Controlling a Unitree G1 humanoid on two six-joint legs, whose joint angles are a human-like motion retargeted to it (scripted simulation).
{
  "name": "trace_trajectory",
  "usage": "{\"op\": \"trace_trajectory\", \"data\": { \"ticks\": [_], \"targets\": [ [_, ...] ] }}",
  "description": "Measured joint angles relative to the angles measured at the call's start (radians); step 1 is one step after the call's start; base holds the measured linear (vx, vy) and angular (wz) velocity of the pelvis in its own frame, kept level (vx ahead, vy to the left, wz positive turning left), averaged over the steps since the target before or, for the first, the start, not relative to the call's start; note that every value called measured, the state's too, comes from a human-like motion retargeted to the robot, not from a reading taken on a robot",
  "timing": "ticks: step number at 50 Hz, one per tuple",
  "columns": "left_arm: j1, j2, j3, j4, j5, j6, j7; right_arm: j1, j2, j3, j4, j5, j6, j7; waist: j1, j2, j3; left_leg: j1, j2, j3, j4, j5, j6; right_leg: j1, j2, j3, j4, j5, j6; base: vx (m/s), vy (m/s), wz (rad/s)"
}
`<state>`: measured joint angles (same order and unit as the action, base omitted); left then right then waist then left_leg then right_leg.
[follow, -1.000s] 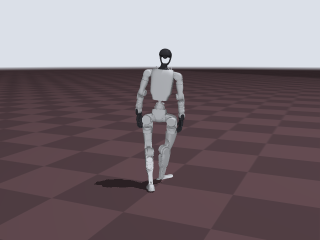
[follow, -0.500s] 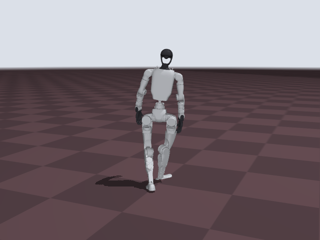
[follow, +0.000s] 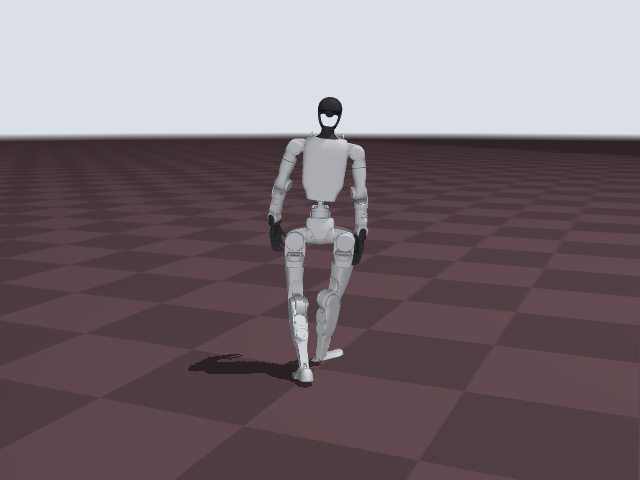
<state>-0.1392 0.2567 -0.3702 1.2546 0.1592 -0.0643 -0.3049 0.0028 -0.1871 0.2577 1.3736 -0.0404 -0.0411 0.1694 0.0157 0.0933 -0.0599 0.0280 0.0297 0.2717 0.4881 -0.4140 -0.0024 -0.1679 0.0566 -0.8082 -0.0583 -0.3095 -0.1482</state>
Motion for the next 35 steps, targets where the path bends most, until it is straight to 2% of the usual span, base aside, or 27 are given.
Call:
{"op": "trace_trajectory", "data": {
  "ticks": [35],
  "targets": [
    [0.024,0.018,0.033,0.055,-0.075,0.025,0.006,0.009,0.030,-0.042,0.026,0.086,0.012,0.005,-0.038,0.006,-0.001,-0.056,0.066,-0.019,0.040,0.024,-0.029,-0.010,0.020,-0.008,0.002,-0.029,-0.055,0.03,-0.03,0.22]
  ]
}}
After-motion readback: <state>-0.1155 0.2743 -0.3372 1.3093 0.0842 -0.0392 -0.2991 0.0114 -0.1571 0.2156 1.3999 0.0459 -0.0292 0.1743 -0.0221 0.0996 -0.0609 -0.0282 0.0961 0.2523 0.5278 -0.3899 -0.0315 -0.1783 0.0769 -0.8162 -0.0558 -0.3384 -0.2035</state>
